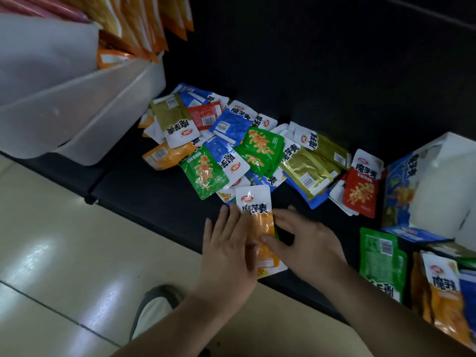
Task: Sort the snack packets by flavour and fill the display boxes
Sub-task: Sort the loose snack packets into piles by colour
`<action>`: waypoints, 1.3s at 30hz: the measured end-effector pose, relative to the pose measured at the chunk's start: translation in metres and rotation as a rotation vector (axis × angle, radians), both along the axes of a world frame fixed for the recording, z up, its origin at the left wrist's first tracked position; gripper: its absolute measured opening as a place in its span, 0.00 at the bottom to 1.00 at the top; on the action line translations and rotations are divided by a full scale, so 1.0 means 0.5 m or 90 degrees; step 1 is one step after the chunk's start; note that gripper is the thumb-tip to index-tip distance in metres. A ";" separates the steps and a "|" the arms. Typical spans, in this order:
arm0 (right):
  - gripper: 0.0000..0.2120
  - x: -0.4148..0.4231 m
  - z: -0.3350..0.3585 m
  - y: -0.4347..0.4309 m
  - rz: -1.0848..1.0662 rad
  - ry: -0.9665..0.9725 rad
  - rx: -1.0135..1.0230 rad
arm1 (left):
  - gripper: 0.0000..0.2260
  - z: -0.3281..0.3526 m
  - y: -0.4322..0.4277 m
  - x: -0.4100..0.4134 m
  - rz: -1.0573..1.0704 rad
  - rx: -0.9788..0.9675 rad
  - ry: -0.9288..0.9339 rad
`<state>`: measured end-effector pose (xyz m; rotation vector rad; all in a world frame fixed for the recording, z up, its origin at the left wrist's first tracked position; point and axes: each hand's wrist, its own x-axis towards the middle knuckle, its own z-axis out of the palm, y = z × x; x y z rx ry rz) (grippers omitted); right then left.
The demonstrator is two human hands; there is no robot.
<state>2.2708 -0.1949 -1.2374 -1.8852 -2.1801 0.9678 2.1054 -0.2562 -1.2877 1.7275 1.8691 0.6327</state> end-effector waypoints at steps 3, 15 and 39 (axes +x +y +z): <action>0.21 0.008 -0.014 -0.010 -0.073 0.072 0.002 | 0.29 0.028 -0.003 -0.003 0.018 -0.018 -0.117; 0.26 0.035 -0.042 -0.008 -0.187 0.262 -0.108 | 0.10 0.131 0.042 0.022 0.252 -0.236 -0.520; 0.07 0.107 0.098 -0.080 -0.480 0.430 -0.131 | 0.10 0.141 0.041 0.025 0.234 -0.183 -0.618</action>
